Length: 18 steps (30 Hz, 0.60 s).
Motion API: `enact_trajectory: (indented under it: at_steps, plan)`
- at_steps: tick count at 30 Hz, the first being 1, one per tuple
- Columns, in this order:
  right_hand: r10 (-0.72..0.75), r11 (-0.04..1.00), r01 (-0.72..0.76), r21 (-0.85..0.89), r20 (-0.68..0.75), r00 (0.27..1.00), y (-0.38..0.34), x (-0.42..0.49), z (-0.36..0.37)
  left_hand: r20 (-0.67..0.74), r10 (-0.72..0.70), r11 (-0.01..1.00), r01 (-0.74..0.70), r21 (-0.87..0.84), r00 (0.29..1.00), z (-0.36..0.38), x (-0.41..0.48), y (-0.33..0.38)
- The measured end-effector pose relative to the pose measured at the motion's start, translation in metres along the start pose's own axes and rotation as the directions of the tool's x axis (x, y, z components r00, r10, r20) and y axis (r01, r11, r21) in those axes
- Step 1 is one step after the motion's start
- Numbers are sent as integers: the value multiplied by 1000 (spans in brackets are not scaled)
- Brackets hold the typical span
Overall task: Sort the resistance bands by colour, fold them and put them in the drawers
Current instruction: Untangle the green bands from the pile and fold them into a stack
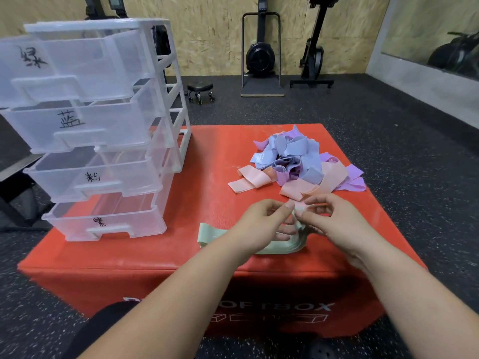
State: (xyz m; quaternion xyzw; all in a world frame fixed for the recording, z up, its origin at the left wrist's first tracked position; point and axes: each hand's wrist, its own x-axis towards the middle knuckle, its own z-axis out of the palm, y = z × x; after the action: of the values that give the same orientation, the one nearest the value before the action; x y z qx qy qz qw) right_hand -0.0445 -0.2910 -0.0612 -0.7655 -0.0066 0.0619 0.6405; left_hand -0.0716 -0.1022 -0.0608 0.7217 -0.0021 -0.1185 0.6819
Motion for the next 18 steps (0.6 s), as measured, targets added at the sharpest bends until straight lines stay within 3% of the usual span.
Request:
enact_trajectory:
  at_steps: [3,12,15,18]
  plan:
    - [-41,997,41,61,3,999,-1,-4,7,-114,-30,995,20,-94,993,4,2,1]
    - [-109,986,104,134,32,993,-6,-15,12,-292,8,996,18,84,956,3,13,-16]
    - [-238,970,240,-42,59,970,3,-8,7,-304,16,994,18,107,952,-3,13,-13]
    - [-210,934,284,-216,311,927,22,0,11,-279,43,993,-9,121,959,-10,10,-7]
